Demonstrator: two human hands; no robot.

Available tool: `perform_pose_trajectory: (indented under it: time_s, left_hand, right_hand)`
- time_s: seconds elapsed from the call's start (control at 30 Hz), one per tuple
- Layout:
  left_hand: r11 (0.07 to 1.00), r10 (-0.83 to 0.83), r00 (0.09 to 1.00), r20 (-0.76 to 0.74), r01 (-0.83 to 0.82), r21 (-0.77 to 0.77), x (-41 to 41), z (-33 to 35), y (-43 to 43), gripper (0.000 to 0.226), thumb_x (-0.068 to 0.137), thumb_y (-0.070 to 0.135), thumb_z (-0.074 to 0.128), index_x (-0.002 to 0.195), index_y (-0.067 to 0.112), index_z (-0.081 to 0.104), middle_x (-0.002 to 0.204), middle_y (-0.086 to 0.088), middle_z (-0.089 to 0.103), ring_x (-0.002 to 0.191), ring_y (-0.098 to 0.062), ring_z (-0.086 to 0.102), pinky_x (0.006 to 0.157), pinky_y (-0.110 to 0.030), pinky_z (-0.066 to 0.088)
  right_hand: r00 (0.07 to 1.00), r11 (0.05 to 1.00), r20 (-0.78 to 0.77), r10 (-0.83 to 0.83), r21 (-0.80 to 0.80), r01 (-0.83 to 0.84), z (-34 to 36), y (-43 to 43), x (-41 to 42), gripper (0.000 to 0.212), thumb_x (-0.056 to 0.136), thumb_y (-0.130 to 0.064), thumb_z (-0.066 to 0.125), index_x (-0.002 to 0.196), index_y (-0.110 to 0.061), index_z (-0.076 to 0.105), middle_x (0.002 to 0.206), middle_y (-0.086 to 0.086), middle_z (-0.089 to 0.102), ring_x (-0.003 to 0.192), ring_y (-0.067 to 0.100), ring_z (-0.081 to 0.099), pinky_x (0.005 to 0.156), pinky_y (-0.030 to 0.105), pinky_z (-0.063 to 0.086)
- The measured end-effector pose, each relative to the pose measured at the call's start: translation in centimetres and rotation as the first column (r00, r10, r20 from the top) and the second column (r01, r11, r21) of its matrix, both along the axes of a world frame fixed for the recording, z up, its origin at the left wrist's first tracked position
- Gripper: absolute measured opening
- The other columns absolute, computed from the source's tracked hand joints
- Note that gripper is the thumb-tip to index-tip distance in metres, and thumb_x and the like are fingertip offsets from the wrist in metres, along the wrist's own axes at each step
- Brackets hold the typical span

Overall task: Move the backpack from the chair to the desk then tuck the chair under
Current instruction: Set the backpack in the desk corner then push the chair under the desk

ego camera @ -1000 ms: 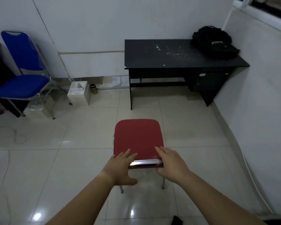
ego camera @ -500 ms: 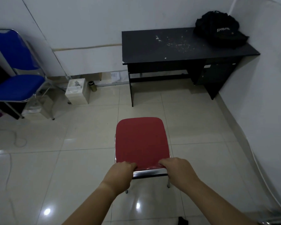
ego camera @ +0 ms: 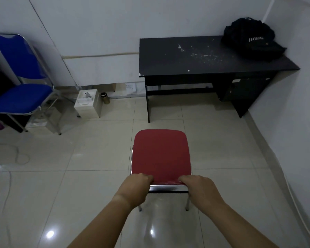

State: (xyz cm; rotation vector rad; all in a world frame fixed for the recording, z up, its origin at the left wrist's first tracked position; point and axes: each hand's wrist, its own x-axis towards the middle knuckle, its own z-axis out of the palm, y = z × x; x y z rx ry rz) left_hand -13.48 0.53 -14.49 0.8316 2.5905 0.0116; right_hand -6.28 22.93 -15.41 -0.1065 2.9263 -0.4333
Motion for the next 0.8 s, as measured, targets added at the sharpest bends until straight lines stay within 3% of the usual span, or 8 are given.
perform_pose_trajectory:
  time_s: [0.1, 0.2, 0.27, 0.53, 0.8]
  left_hand:
    - [1.000, -0.001, 1.000, -0.004, 0.001, 0.014, -2.1, 0.0, 1.1, 0.038, 0.075, -0.006, 0.048, 0.104, 0.016, 0.060, 0.100, -0.010, 0.068, 0.088, -0.032, 0.065, 0.068, -0.032, 0.043]
    - [0.999, -0.007, 1.000, -0.005, 0.007, 0.045, -4.2, -0.3, 2.3, 0.038, 0.077, -0.006, 0.049, 0.106, 0.015, 0.061, 0.100, -0.010, 0.069, 0.087, -0.031, 0.066, 0.072, -0.035, 0.050]
    - [0.998, -0.021, 1.000, -0.010, 0.021, 0.063, -5.9, -0.7, 3.1, 0.039, 0.077, -0.006, 0.049, 0.107, 0.016, 0.062, 0.099, -0.010, 0.069, 0.086, -0.031, 0.066, 0.075, -0.038, 0.055]
    - [0.992, -0.032, 0.998, -0.060, 0.039, 0.117, -12.2, -1.2, 6.1, 0.035, 0.074, -0.007, 0.049, 0.098, 0.016, 0.063, 0.092, -0.011, 0.070, 0.080, -0.034, 0.067, 0.070, -0.040, 0.055]
    - [0.985, -0.009, 0.996, -0.094, 0.024, 0.168, -16.3, -1.5, 12.2, 0.028, 0.078, -0.006, 0.049, 0.095, 0.013, 0.061, 0.092, -0.011, 0.070, 0.082, -0.036, 0.067, 0.072, -0.041, 0.054]
  right_hand:
    - [1.000, 1.000, -0.007, -0.014, -0.001, 0.014, -0.3, 1.1, -1.8, 0.053, 0.069, 0.006, 0.051, 0.105, -0.031, 0.065, 0.088, -0.007, 0.069, 0.078, 0.015, 0.064, 0.057, 0.028, 0.040]
    - [1.000, 1.000, -0.014, -0.021, 0.004, 0.021, -0.4, 2.3, -3.6, 0.049, 0.073, 0.001, 0.057, 0.105, -0.035, 0.064, 0.088, -0.008, 0.069, 0.077, 0.013, 0.064, 0.058, 0.028, 0.046]
    - [0.999, 1.000, -0.020, -0.028, 0.004, 0.029, -0.4, 3.2, -5.0, 0.048, 0.073, 0.001, 0.058, 0.104, -0.035, 0.064, 0.086, -0.008, 0.069, 0.075, 0.013, 0.064, 0.056, 0.027, 0.042]
    - [0.998, 0.999, -0.053, -0.029, 0.011, 0.030, -0.5, 6.2, -10.9, 0.047, 0.075, 0.000, 0.060, 0.105, -0.036, 0.067, 0.092, -0.011, 0.071, 0.081, 0.012, 0.066, 0.064, 0.032, 0.052]
    - [0.998, 0.998, -0.056, 0.004, 0.063, -0.001, 0.1, 12.3, -16.3, 0.039, 0.075, -0.003, 0.070, 0.099, -0.034, 0.070, 0.086, -0.011, 0.073, 0.075, 0.014, 0.068, 0.058, 0.032, 0.053]
